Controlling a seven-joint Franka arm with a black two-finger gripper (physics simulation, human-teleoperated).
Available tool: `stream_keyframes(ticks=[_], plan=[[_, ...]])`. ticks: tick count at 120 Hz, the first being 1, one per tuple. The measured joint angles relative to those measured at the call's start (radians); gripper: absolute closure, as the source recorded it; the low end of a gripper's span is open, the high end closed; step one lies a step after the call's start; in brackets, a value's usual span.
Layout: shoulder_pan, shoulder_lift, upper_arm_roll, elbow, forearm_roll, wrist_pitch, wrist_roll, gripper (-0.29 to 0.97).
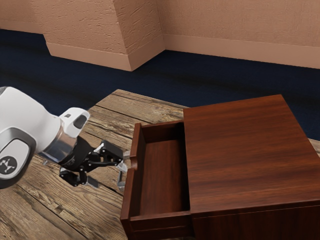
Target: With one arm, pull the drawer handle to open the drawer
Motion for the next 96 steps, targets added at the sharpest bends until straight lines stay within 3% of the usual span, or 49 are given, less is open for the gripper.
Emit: stream_keyframes(ticks=[96], plan=[[0.026, -0.116, 0.023, -0.055, 0.077, -0.064, -0.015, 0.00]])
